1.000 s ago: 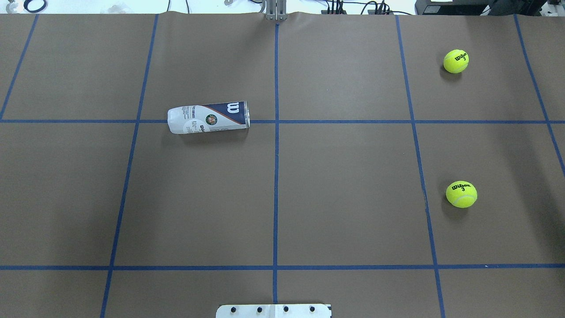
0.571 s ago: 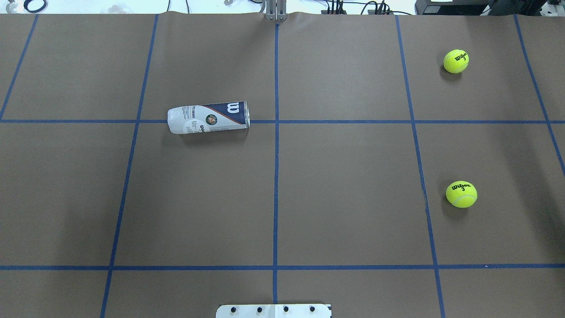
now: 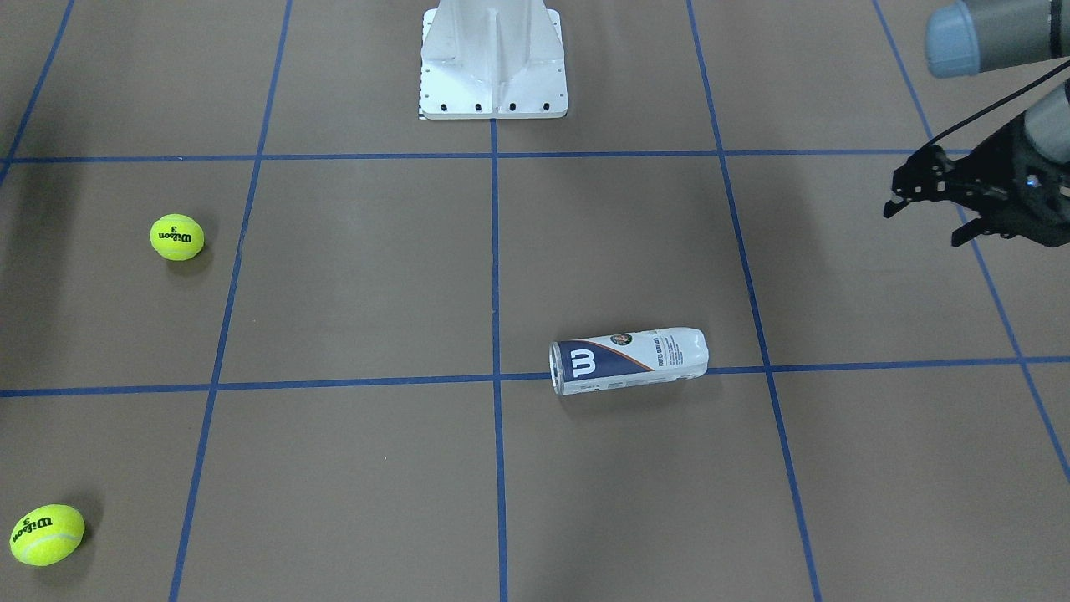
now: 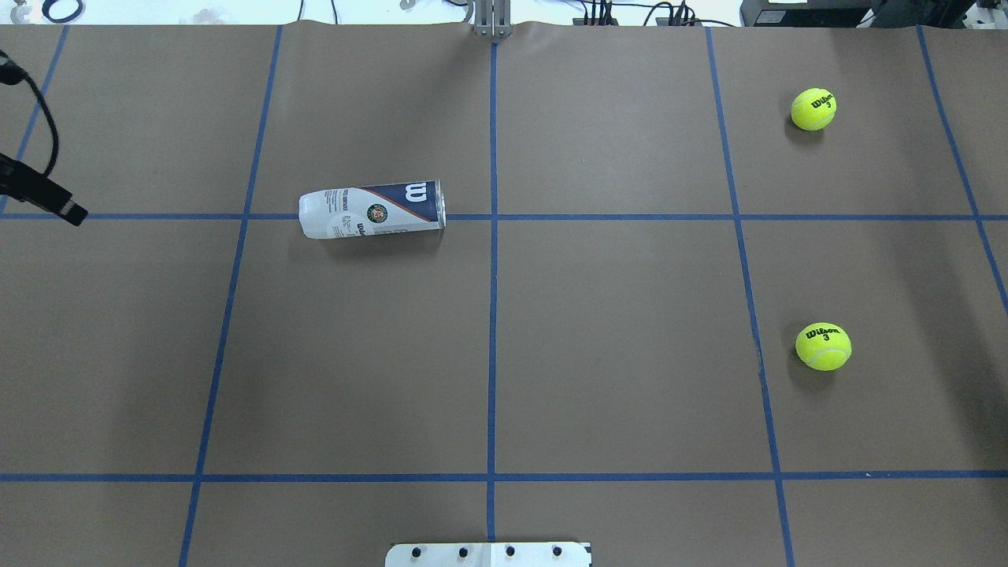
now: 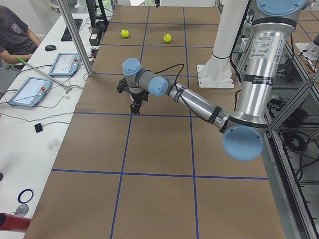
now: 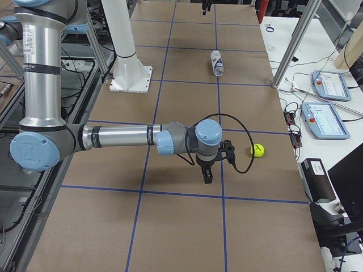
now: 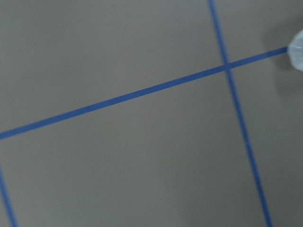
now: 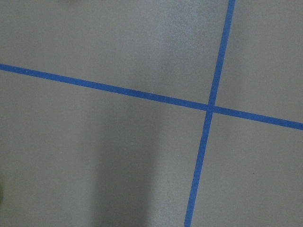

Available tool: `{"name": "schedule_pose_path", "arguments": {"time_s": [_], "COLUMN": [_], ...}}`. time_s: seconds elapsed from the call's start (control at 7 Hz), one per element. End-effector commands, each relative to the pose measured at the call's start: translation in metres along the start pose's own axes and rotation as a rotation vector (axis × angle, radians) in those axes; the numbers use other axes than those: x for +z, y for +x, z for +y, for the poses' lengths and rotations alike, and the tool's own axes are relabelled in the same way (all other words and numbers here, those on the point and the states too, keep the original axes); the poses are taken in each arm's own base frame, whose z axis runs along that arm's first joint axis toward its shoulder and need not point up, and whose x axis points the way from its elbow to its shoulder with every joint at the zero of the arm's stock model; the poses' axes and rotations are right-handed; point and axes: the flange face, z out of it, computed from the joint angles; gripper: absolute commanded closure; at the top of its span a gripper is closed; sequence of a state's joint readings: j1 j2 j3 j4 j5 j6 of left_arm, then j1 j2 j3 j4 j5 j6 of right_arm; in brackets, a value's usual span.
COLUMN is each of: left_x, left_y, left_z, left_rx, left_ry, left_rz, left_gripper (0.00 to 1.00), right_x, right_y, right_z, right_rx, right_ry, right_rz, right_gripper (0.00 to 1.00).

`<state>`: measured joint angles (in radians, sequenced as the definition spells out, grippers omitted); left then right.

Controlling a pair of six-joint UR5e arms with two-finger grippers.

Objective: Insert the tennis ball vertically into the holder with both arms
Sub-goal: 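Reach the left gripper down and grasp the white Wilson can's open end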

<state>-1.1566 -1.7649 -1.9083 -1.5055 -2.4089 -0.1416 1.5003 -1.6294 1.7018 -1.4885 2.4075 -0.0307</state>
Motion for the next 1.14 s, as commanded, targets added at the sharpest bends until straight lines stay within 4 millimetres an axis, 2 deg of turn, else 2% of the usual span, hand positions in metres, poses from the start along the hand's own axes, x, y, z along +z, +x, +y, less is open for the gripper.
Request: {"name": "schedule_pose_path", "arguments": {"time_s": [0.0, 0.14, 0.29, 0.43, 0.57, 0.71, 0.86, 1.0], "left_x": [-0.007, -0.006, 0.017, 0.038, 0.047, 0.053, 0.066, 0.065], "left_y": [0.077, 0.122, 0.181, 0.22, 0.243, 0.269, 0.293, 0.309], "left_z": [-0.052, -0.081, -0.115, -0.133, -0.146, -0.175, -0.186, -0.191], "left_rx": [0.15, 0.237, 0.358, 0.429, 0.458, 0.454, 0.428, 0.436], "left_ry": [0.045, 0.071, 0.08, 0.089, 0.099, 0.095, 0.08, 0.091], "left_rz": [0.041, 0.025, -0.024, -0.083, -0.117, -0.11, -0.094, -0.099], "left_gripper": [0.04, 0.05, 0.06, 0.04, 0.03, 0.01, 0.01, 0.0], "right_x": [0.001, -0.001, -0.002, -0.001, -0.001, -0.002, -0.002, -0.002], "right_y": [0.0, -0.001, -0.002, -0.002, -0.002, -0.003, -0.004, -0.005], "right_z": [0.0, -0.001, -0.001, -0.003, -0.005, -0.006, -0.006, -0.007], "right_rx": [0.003, -0.002, -0.004, -0.003, -0.006, -0.008, -0.009, -0.011], "right_ry": [-0.001, 0.003, 0.005, 0.004, 0.005, 0.006, 0.007, 0.007], "right_rz": [-0.004, -0.004, -0.005, -0.002, 0.001, 0.001, -0.001, -0.001], "right_gripper": [0.0, 0.0, 0.0, 0.0, 0.0, 0.0, 0.0, 0.0]}}
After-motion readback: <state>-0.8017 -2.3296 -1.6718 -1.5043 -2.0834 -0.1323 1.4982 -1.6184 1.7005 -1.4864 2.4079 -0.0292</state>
